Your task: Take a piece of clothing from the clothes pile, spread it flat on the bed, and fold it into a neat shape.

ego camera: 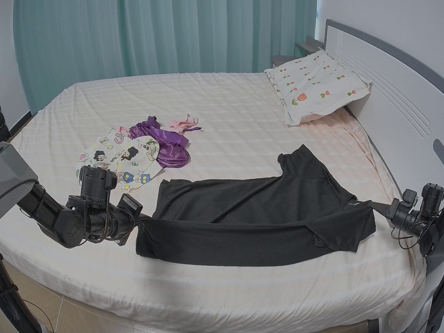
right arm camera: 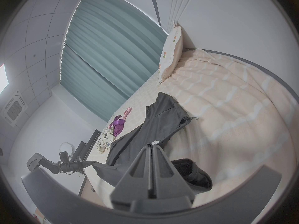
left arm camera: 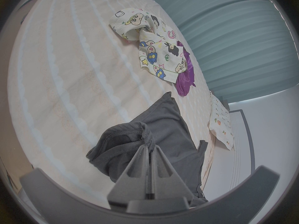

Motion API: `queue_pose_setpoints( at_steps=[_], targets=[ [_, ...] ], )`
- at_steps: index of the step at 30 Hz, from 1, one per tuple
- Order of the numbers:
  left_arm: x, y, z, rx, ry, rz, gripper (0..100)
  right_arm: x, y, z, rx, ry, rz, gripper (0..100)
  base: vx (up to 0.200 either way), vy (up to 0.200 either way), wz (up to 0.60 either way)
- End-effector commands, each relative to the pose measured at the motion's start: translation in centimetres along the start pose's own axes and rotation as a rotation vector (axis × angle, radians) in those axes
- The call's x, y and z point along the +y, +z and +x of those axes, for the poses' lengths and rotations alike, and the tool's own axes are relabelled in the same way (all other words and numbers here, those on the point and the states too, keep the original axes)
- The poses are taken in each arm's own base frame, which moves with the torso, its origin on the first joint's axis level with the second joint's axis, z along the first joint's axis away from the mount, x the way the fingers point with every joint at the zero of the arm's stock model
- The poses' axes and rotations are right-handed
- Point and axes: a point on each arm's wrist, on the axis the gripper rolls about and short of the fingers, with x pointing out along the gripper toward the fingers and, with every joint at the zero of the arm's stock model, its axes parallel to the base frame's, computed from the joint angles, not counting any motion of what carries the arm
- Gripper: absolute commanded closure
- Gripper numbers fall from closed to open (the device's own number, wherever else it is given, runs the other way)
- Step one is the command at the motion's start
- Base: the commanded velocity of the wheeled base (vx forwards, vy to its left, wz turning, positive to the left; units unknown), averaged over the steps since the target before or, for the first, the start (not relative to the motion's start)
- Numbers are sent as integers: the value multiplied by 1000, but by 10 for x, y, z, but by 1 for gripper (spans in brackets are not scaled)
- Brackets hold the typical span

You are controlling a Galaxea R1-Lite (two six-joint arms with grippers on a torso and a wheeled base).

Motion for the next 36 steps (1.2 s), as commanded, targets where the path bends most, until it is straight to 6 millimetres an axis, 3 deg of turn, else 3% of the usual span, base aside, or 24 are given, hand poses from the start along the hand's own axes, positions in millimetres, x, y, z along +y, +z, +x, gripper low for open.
queue_pose_setpoints(
  at_steps=[1,14,29,30,31,32,36],
  targets=[
    [8,7,19,-12,38,-20,100,-8,-3,13,21,2,13,100,0,0,0],
    [15,13,55,-8,75,-34,100,-26,-6,36,38,-4,22,100,0,0,0],
    [22,17,75,-26,59,-36,100,-40,-15,56,62,-19,37,100,0,0,0],
    [22,17,75,-26,59,-36,100,-40,-15,56,62,-19,37,0,0,0,0],
    [22,17,76,-25,59,-35,100,-41,-16,57,64,-20,39,0,0,0,0],
    [22,17,76,-25,59,-35,0,-41,-16,58,63,-18,38,0,0,0,0],
    [22,18,75,-26,59,-37,0,-42,-14,58,53,-26,38,0,0,0,0]
  ],
)
